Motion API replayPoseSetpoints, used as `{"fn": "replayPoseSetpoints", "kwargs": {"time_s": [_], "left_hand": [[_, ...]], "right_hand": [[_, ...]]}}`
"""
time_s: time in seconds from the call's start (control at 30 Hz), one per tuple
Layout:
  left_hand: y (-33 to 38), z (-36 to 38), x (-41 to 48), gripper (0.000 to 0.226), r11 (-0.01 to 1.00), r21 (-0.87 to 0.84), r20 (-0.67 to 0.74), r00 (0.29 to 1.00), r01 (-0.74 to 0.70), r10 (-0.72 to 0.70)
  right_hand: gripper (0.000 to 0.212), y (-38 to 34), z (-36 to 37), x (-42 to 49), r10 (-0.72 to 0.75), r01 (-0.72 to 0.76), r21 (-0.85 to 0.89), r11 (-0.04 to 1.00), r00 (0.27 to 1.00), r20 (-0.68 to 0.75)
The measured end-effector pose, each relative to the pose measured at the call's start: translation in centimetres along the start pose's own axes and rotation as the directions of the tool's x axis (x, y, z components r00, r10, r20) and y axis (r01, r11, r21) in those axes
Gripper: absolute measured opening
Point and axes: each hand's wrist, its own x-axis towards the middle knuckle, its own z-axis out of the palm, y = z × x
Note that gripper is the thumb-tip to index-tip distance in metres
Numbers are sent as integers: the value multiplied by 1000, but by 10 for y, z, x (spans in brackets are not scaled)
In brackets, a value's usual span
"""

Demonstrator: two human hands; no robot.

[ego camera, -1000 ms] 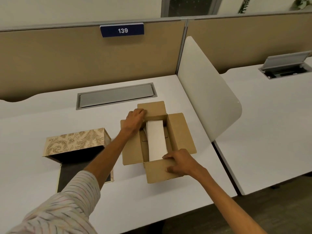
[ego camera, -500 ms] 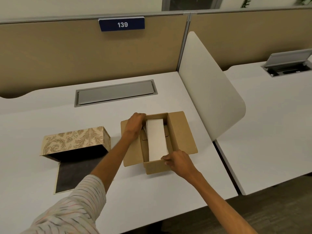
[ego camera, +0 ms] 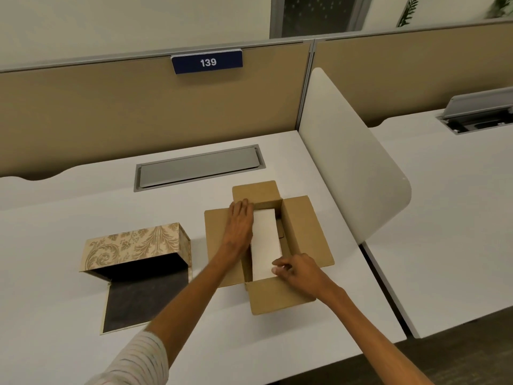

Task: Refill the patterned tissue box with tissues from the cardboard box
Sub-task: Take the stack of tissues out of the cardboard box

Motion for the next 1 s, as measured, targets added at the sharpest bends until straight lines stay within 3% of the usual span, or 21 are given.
{"fn": "replayPoseSetpoints", "kwargs": {"time_s": [0.2, 0.33, 0.47, 0.57, 0.87, 1.0], "left_hand": [[17, 11, -14, 46, 968, -244, 107, 994, 55, -30], [29, 12, -7, 53, 890, -380, 215, 960, 253, -181], [36, 20, 2, 76, 853, -329, 369, 886, 406, -280], [38, 27, 6, 80, 815, -340, 432, 848, 469, -308], [43, 37, 10, 83, 732, -407, 425, 823, 546, -377], [43, 37, 8, 82, 709, -434, 412, 822, 556, -393]], "right_hand": [[52, -16, 16, 25, 153, -153, 12, 988, 976, -157], [59, -23, 22, 47, 304, -303, 41, 952, 951, -48], [62, -20, 26, 62, 406, -412, 97, 906, 911, 76], [60, -17, 27, 72, 463, -478, 173, 861, 878, 121], [61, -5, 30, 85, 486, -508, 344, 789, 860, 154], [49, -1, 26, 86, 494, -537, 434, 723, 842, 217]]}}
